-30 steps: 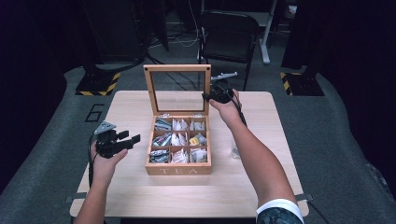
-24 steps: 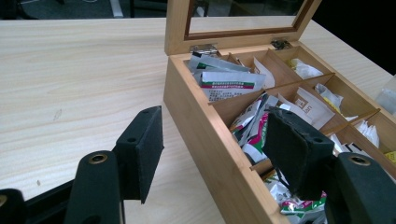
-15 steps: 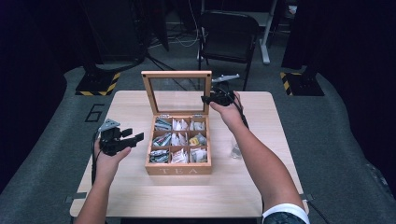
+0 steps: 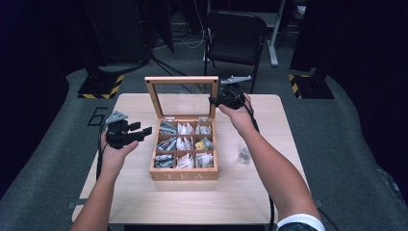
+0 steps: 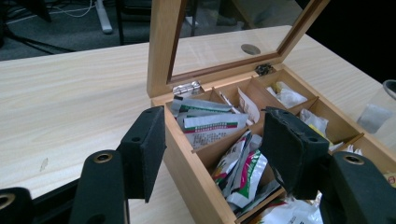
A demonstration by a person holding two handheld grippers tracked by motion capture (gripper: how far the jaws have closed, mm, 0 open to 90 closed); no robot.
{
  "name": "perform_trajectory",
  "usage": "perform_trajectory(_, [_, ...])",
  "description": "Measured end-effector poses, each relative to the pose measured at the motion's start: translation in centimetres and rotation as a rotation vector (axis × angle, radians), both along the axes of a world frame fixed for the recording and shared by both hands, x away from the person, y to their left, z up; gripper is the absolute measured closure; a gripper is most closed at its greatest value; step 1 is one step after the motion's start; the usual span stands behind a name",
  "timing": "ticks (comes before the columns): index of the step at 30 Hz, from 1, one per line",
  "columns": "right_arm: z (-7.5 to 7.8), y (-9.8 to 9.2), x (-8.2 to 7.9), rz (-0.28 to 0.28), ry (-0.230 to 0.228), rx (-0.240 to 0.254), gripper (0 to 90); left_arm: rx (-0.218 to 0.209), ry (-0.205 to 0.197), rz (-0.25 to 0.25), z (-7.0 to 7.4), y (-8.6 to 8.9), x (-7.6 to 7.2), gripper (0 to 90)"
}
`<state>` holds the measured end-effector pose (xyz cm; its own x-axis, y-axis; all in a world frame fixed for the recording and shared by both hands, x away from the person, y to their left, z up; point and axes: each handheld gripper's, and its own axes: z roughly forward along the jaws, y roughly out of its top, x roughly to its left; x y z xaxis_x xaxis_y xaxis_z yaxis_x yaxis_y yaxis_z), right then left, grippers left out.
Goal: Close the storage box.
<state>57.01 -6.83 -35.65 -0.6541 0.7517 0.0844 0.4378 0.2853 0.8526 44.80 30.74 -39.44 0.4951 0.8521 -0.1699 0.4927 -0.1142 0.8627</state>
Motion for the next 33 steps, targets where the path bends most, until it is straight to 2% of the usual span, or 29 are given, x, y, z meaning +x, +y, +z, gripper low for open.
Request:
perform_trajectory(5, [0.3,0.1,-0.4,0.008,-0.002,-0.023,61.5,0.007,-0.005,-0.012,1.0,-0.1,0.6,41.0])
perform_trajectory(11, [0.2,-0.1,-0.7,0.007,0.006,0.005,60.3,0.008,-0.018,-0.018,2.1,-0.6,1.8,42.4])
perform_trajectory(13, [0.1,-0.3,-0.8,0.008,0.009,0.018,59.9,0.019,-0.03,-0.017,2.5,-0.9,2.2,43.8])
perform_trajectory(18, [0.1,-0.3,-1.0,0.017,0.006,0.011,59.8,0.022,-0.033,-0.025,3.6,-1.5,3.3,44.5])
perform_trajectory(21, [0.1,-0.3,-1.2,0.016,0.002,0.011,59.8,0.043,-0.041,-0.028,4.3,-1.8,3.7,44.2])
perform_trajectory(28, [-0.1,-0.4,-1.5,0.022,0.004,0.018,59.3,0.048,-0.056,-0.007,5.7,-2.2,4.6,44.5])
perform_trajectory(31, [-0.1,-0.4,-1.5,0.027,0.0,0.02,59.2,0.069,-0.06,-0.004,6.0,-2.3,4.8,46.2])
perform_trajectory(33, [-0.2,-0.5,-1.6,0.024,0.003,0.027,59.0,0.09,-0.079,0.007,6.2,-2.4,5.1,47.2])
